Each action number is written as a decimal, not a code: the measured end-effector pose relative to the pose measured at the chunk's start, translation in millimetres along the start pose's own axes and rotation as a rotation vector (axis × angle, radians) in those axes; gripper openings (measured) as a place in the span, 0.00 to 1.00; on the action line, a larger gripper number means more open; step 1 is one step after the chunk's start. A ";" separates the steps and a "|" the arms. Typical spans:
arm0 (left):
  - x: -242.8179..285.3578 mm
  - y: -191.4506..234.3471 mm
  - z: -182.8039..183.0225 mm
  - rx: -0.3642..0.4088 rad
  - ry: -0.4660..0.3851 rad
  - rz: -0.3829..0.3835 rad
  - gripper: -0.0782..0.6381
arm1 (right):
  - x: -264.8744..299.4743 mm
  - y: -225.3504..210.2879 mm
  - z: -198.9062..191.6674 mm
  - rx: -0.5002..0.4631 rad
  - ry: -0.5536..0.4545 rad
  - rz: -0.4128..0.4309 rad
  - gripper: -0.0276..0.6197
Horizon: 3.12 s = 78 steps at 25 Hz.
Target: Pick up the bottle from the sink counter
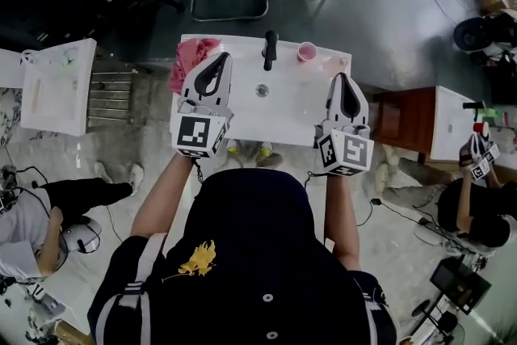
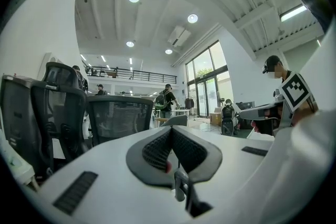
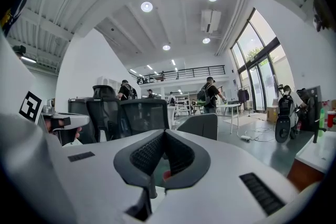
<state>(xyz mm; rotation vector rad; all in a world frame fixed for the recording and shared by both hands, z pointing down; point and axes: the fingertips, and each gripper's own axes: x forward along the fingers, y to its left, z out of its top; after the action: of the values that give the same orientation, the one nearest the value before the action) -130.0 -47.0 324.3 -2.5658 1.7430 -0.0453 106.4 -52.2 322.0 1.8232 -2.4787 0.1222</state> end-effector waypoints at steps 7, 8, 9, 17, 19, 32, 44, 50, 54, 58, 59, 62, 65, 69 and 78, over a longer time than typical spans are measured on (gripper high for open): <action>23.3 0.3 -5.5 -0.010 -0.013 -0.025 0.13 | 17.7 -12.0 -4.7 -0.023 0.012 -0.013 0.08; 26.6 -0.1 -7.2 -0.011 -0.013 -0.031 0.13 | 20.3 -13.9 -5.6 -0.025 0.016 -0.014 0.08; 29.6 -0.3 -9.0 -0.010 -0.010 -0.037 0.13 | 23.0 -15.6 -6.5 -0.025 0.020 -0.016 0.08; 40.8 -5.7 -14.6 -0.018 0.009 -0.068 0.13 | 41.2 -34.6 -21.7 -0.042 0.056 -0.031 0.09; 42.9 -6.9 -17.1 -0.016 0.015 -0.070 0.13 | 46.6 -43.6 -30.0 -0.042 0.065 -0.042 0.09; 49.6 -16.8 -25.7 -0.014 0.033 -0.083 0.13 | 68.0 -90.0 -89.4 -0.024 0.157 -0.120 0.09; 55.0 -23.8 -39.7 -0.017 0.067 -0.082 0.13 | 77.7 -138.3 -160.6 0.032 0.258 -0.217 0.16; 55.2 -20.9 -53.5 -0.024 0.087 -0.081 0.13 | 83.5 -145.6 -197.6 0.040 0.325 -0.224 0.32; 57.9 -20.6 -60.6 -0.031 0.096 -0.077 0.13 | 90.1 -151.3 -219.6 0.034 0.354 -0.221 0.45; 63.8 -25.8 -62.5 -0.036 0.098 -0.081 0.13 | 96.3 -160.1 -243.6 0.030 0.397 -0.219 0.52; 65.7 -27.2 -63.1 -0.037 0.098 -0.082 0.13 | 98.3 -162.4 -249.6 0.031 0.406 -0.219 0.53; 72.0 -31.4 -64.8 -0.045 0.101 -0.084 0.13 | 105.2 -170.3 -266.7 0.040 0.428 -0.225 0.58; 75.4 -34.9 -69.1 -0.060 0.106 -0.088 0.13 | 111.6 -176.6 -284.2 0.042 0.456 -0.234 0.63; 74.7 -37.7 -74.4 -0.044 0.116 -0.080 0.13 | 118.2 -187.4 -305.0 0.040 0.486 -0.252 0.67; 85.9 -34.9 -82.0 -0.057 0.136 -0.066 0.13 | 139.5 -201.3 -343.8 0.037 0.545 -0.273 0.71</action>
<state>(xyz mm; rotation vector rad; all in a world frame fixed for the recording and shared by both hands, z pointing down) -69.8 -115.3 408.1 -2.7210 1.7257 -0.1793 258.1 -209.8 683.0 1.8127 -1.8573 0.5669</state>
